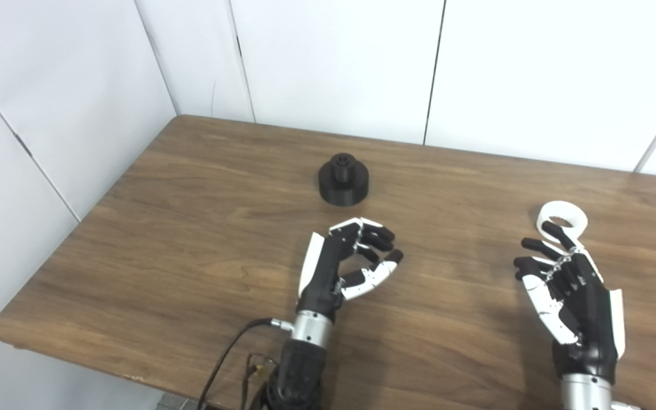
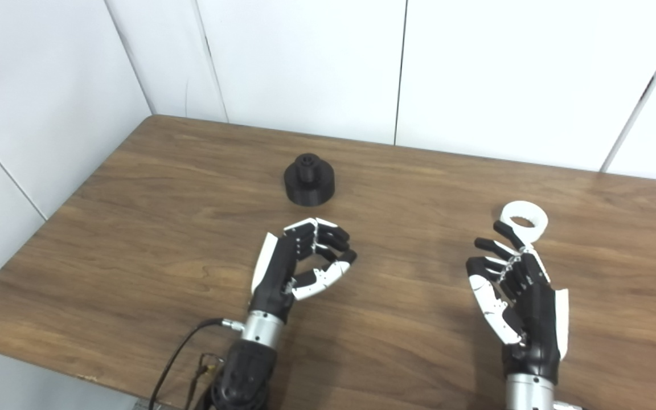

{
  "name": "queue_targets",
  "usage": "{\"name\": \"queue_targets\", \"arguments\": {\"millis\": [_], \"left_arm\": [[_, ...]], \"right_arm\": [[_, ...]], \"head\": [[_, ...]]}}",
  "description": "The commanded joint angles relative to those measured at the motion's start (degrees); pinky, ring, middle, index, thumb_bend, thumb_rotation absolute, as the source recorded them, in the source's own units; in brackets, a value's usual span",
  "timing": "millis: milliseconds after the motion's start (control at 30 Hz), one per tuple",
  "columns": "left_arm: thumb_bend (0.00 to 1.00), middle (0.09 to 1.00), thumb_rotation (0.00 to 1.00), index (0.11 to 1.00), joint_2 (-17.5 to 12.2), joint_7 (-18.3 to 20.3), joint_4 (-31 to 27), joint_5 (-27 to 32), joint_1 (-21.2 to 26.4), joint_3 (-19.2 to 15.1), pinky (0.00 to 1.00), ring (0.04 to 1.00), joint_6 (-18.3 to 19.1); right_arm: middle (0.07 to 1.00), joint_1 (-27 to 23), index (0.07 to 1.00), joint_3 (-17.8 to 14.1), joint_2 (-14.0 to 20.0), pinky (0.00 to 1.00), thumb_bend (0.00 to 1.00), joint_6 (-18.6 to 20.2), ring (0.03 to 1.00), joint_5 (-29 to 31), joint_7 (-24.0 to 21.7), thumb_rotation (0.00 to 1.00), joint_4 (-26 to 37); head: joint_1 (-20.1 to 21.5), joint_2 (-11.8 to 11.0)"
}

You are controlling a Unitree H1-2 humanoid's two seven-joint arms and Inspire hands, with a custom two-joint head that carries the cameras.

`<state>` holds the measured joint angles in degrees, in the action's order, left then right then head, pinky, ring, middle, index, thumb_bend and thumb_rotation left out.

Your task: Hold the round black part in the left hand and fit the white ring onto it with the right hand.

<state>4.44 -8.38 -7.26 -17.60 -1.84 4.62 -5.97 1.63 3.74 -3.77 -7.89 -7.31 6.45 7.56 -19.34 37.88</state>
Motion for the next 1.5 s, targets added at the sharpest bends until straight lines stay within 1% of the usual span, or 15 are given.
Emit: {"name": "queue_targets", "arguments": {"millis": [0, 67, 100, 133, 167, 200, 300, 433, 567, 733, 833, 933, 1067, 1300, 1467], "left_arm": [[0.49, 0.682, 0.07, 0.498, -1.78, 1.05, -3.21, -2.22, 2.32, 0.25, 0.51, 0.628, 0.68], [0.49, 0.715, 0.08, 0.498, -3.29, 1.66, -4.16, -4.5, 2.62, 0.61, 0.54, 0.656, 1.87], [0.52, 0.73, 0.19, 0.599, -3.99, 1.78, -4.62, -6.25, 2.82, 0.74, 0.56, 0.674, 2.54], [0.55, 0.741, 0.26, 0.662, -4.46, 1.81, -4.94, -7.44, 2.96, 0.87, 0.58, 0.692, 3.03], [0.58, 0.747, 0.3, 0.692, -4.97, 1.83, -5.41, -8.91, 3.14, 0.97, 0.6, 0.705, 3.71], [0.61, 0.752, 0.31, 0.701, -5.43, 1.87, -5.92, -10.35, 3.3, 1.08, 0.61, 0.715, 4.45], [0.65, 0.763, 0.31, 0.717, -6.89, 2.2, -7.36, -14.14, 3.96, 1.27, 0.62, 0.732, 6.36], [0.68, 0.765, 0.3, 0.721, -8.55, 2.91, -8.55, -16.9, 5.31, 0.98, 0.61, 0.727, 8.37], [0.68, 0.777, 0.32, 0.731, -10.29, 3.79, -9.17, -18.88, 6.89, 0.23, 0.63, 0.744, 10.14], [0.67, 0.796, 0.29, 0.75, -11.85, 4.08, -8.44, -19.97, 8.79, -0.52, 0.64, 0.76, 11.27], [0.67, 0.815, 0.29, 0.768, -13.35, 4.03, -7.56, -21.91, 10.46, -0.68, 0.65, 0.78, 12.24], [0.69, 0.85, 0.31, 0.803, -14.62, 4.16, -6.39, -23.41, 12.41, -1.03, 0.67, 0.806, 13.37], [0.72, 0.853, 0.32, 0.818, -16.41, 3.26, -3.66, -25.21, 15.22, -1.01, 0.67, 0.809, 13.72], [0.74, 0.88, 0.38, 0.849, -18.51, 3.26, 0.41, -27.59, 19.4, -0.9, 0.69, 0.84, 15.49], [0.75, 0.852, 0.43, 0.836, -19.39, 4.52, 3.03, -28.19, 21.76, -0.67, 0.59, 0.765, 18.36]], "right_arm": [[0.676, 0.82, 0.785, -0.52, 0.48, 0.5, 0.49, -2.03, 0.578, -0.08, 0.0, 0.37, -1.55], [0.675, 0.79, 0.784, -0.56, 0.54, 0.5, 0.49, -2.17, 0.576, -0.23, 0.07, 0.36, -1.68], [0.675, 0.8, 0.785, -0.57, 0.56, 0.5, 0.49, -2.11, 0.577, -0.3, 0.1, 0.37, -1.71], [0.677, 0.81, 0.787, -0.58, 0.57, 0.51, 0.49, -2.05, 0.579, -0.37, 0.13, 0.37, -1.73], [0.677, 0.81, 0.788, -0.58, 0.56, 0.51, 0.49, -2.01, 0.58, -0.36, 0.13, 0.37, -1.76], [0.677, 0.82, 0.787, -0.58, 0.56, 0.51, 0.49, -2.01, 0.579, -0.35, 0.12, 0.37, -1.77], [0.677, 0.86, 0.786, -0.61, 0.46, 0.51, 0.5, -2.0, 0.579, -0.13, 0.04, 0.37, -1.76], [0.682, 0.81, 0.787, -0.6, 0.41, 0.51, 0.5, -1.97, 0.585, -0.18, 0.07, 0.38, -1.82], [0.682, 0.74, 0.79, -0.62, 0.5, 0.51, 0.49, -2.03, 0.583, 0.08, -0.08, 0.38, -2.06], [0.682, 0.67, 0.791, -0.61, 0.6, 0.51, 0.5, -2.05, 0.581, -0.25, 0.04, 0.39, -2.17], [0.679, 0.56, 0.789, -0.78, 0.7, 0.51, 0.5, -2.1, 0.58, 0.15, -0.13, 0.39, -2.2], [0.677, 0.57, 0.788, -0.93, 0.75, 0.51, 0.5, -1.94, 0.579, 0.51, -0.19, 0.38, -2.2], [0.68, 0.63, 0.79, -0.97, 0.76, 0.5, 0.5, -2.1, 0.574, 0.66, -0.2, 0.37, -2.36], [0.684, 0.66, 0.798, -0.99, 0.93, 0.51, 0.5, -2.27, 0.576, 1.03, -0.41, 0.38, -2.36], [0.684, 0.7, 0.797, -0.98, 1.08, 0.51, 0.49, -2.01, 0.57, 0.86, -0.4, 0.38, -2.23]], "head": [[-0.07, 0.03], [-0.07, 0.03], [0.0, -0.16], [0.0, -0.16], [0.1, -0.18], [0.1, -0.18], [-0.02, -0.2], [-0.02, -0.26], [-0.11, -0.25], [0.01, -0.43], [0.14, -0.61], [0.14, -0.72], [0.11, -0.73], [0.26, -0.64], [0.71, -0.7]]}}
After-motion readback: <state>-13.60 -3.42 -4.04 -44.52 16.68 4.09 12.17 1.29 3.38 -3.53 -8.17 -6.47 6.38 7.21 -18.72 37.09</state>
